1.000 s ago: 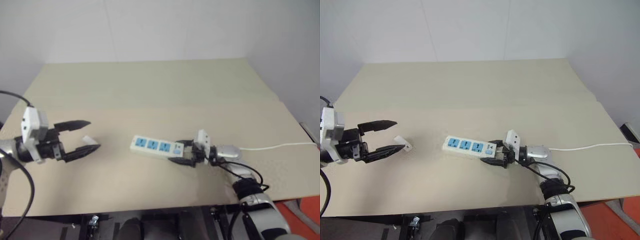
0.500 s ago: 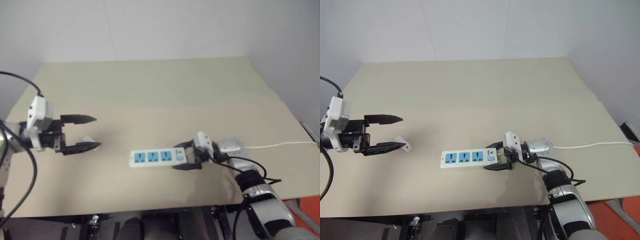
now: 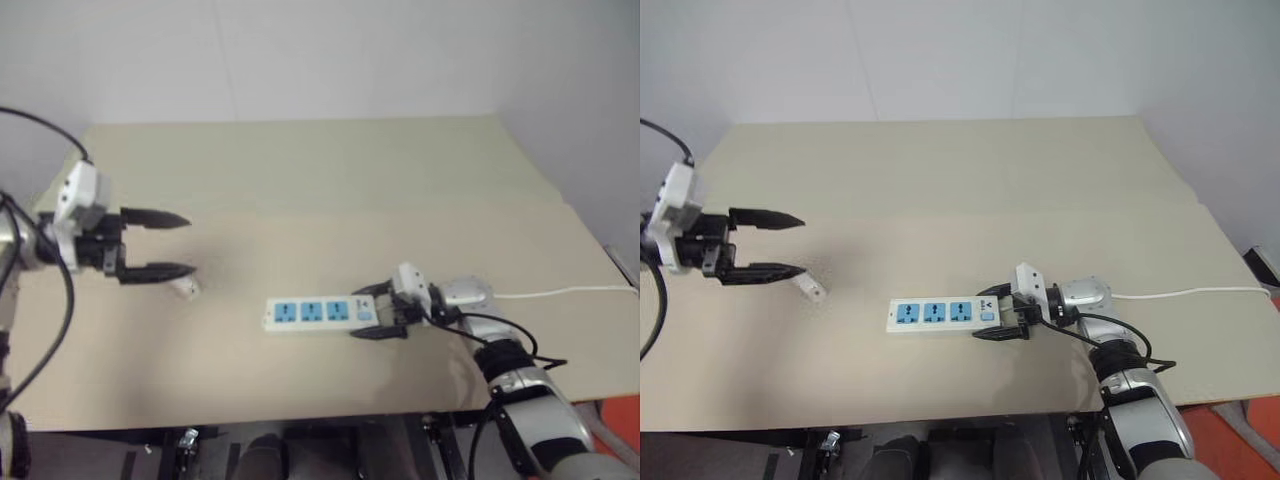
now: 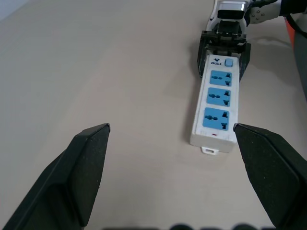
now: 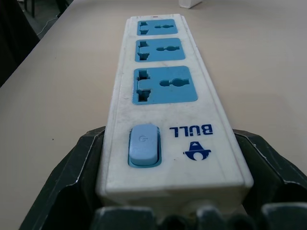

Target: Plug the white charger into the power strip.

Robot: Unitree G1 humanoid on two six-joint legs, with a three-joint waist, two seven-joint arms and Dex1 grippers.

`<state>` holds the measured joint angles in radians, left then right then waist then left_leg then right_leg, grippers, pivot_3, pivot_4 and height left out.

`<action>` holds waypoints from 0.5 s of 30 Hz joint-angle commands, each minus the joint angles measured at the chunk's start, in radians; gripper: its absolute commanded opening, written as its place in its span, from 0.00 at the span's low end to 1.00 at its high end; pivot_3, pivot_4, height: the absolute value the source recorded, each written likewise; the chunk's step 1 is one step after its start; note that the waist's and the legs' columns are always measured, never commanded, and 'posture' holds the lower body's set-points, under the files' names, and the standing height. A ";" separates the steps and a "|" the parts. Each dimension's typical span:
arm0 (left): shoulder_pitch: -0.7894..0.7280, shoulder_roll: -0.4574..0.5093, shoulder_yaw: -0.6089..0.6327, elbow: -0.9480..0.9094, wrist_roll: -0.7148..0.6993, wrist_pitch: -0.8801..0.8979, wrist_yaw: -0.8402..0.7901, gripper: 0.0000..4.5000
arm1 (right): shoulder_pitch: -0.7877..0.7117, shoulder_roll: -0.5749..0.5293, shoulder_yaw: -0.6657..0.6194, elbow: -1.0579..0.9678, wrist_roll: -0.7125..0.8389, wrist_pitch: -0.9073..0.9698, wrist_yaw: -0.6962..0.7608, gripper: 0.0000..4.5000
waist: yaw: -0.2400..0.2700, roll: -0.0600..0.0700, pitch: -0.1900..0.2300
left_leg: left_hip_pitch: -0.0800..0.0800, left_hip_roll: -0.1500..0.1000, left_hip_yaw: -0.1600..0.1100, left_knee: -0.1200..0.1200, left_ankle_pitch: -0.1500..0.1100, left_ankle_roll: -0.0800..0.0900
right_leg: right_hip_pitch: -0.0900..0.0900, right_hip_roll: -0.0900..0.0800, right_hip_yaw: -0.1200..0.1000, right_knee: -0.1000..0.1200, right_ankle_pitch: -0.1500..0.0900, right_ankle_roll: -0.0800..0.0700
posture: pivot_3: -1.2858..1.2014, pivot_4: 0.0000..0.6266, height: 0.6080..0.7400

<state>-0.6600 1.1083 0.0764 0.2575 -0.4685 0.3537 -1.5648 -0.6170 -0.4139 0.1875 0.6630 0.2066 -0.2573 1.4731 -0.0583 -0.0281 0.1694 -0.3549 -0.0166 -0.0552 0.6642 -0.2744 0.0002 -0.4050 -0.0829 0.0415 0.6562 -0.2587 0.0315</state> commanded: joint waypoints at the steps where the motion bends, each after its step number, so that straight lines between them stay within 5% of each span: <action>1: -0.129 0.055 -0.142 0.121 0.075 -0.089 -0.050 1.00 | -0.002 0.004 0.010 0.007 -0.025 -0.005 -0.006 0.76 | -0.007 0.000 0.000 | 0.000 0.000 0.000 0.000 0.000 0.000 | 0.000 0.000 0.001 0.000 0.000 0.000 | 0.52 0.24 1.00; 11: -0.520 0.124 -0.748 0.406 0.217 -0.513 -0.050 1.00 | -0.001 0.001 0.010 0.001 -0.027 0.010 -0.015 0.76 | -0.009 -0.001 0.001 | -0.001 0.000 0.000 0.002 0.000 0.001 | 0.000 0.001 0.001 0.001 -0.001 0.001 | 0.52 0.24 1.00; 15: -0.632 0.067 -0.863 0.526 0.342 -0.774 -0.050 1.00 | 0.007 0.000 0.011 -0.009 -0.028 0.017 -0.019 0.76 | -0.006 -0.002 0.001 | -0.003 0.000 0.000 0.004 -0.001 0.001 | -0.001 0.002 0.001 0.001 -0.001 0.001 | 0.52 0.24 1.00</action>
<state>-1.2556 1.1752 -0.7673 0.7485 -0.1828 -0.3026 -1.6110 -0.6192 -0.4097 0.1886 0.6606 0.2051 -0.2536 1.4632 -0.0648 -0.0302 0.1706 -0.3580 -0.0162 -0.0548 0.6689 -0.2751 0.0014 -0.4056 -0.0812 0.0422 0.6568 -0.2594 0.0327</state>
